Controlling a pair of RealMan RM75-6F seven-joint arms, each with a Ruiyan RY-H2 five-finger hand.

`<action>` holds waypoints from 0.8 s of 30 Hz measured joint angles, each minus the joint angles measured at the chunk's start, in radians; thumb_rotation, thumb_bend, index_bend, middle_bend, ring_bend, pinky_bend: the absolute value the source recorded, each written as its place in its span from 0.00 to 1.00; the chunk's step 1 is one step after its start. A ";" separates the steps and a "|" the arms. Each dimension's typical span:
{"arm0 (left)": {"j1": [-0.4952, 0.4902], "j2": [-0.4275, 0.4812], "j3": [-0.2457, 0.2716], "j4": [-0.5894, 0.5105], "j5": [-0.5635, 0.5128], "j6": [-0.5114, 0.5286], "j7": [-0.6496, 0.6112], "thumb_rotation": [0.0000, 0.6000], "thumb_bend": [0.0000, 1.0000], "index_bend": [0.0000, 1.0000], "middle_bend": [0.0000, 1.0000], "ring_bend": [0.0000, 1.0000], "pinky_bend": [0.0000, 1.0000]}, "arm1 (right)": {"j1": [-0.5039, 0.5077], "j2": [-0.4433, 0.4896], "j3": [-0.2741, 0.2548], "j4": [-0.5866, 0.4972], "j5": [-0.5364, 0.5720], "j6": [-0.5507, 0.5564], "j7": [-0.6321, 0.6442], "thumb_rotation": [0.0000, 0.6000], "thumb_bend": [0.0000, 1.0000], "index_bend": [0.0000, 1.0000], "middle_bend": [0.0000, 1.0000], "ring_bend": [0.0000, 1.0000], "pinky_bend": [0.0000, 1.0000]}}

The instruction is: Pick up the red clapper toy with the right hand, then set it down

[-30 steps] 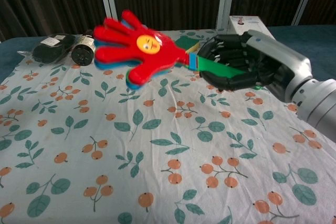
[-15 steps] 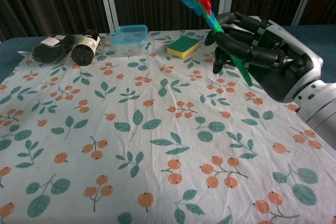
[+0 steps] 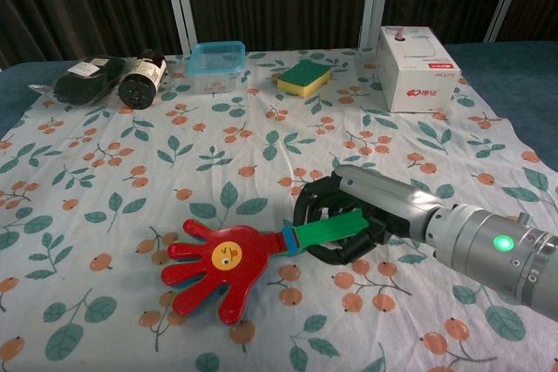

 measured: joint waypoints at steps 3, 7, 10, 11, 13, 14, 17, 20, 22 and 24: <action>-0.001 -0.002 -0.001 0.000 -0.004 -0.003 0.006 1.00 0.43 0.00 0.00 0.00 0.08 | -0.003 -0.003 -0.003 0.007 -0.029 0.081 0.052 1.00 0.59 0.92 0.65 0.69 0.69; -0.002 -0.004 -0.001 -0.001 -0.003 -0.004 0.014 1.00 0.43 0.00 0.00 0.00 0.08 | -0.005 -0.003 -0.005 0.021 -0.043 0.238 0.122 1.00 0.59 0.92 0.65 0.69 0.69; -0.003 -0.005 -0.001 -0.003 -0.004 -0.008 0.017 1.00 0.43 0.00 0.00 0.00 0.08 | -0.005 -0.006 -0.004 0.047 -0.045 0.283 0.164 1.00 0.59 0.91 0.65 0.69 0.69; -0.004 -0.005 -0.001 -0.003 -0.005 -0.010 0.018 1.00 0.43 0.00 0.00 0.00 0.08 | -0.004 -0.009 -0.002 0.063 -0.044 0.277 0.178 1.00 0.59 0.90 0.65 0.69 0.69; -0.004 -0.005 -0.001 -0.004 -0.006 -0.012 0.018 1.00 0.43 0.00 0.00 0.00 0.08 | -0.002 -0.013 0.000 0.092 -0.040 0.256 0.192 1.00 0.59 0.89 0.65 0.69 0.69; -0.004 -0.004 -0.001 -0.003 -0.006 -0.012 0.018 1.00 0.43 0.00 0.00 0.00 0.08 | 0.001 -0.017 0.002 0.109 -0.037 0.244 0.195 1.00 0.59 0.88 0.65 0.69 0.69; -0.004 -0.004 -0.001 -0.004 -0.007 -0.013 0.018 1.00 0.43 0.00 0.00 0.00 0.08 | 0.006 -0.024 0.004 0.130 -0.030 0.233 0.183 1.00 0.59 0.86 0.65 0.68 0.69; -0.006 -0.001 -0.001 -0.007 -0.008 -0.017 0.017 1.00 0.43 0.00 0.00 0.00 0.08 | 0.011 -0.028 0.002 0.142 -0.024 0.223 0.164 1.00 0.59 0.77 0.65 0.63 0.65; -0.005 0.000 0.000 -0.008 -0.007 -0.015 0.016 1.00 0.43 0.00 0.00 0.00 0.08 | 0.014 -0.026 -0.001 0.144 -0.019 0.210 0.155 1.00 0.59 0.58 0.58 0.52 0.58; -0.006 0.000 0.000 -0.008 -0.007 -0.016 0.016 1.00 0.43 0.00 0.00 0.00 0.08 | 0.018 -0.018 -0.005 0.142 -0.012 0.187 0.143 1.00 0.59 0.41 0.49 0.42 0.49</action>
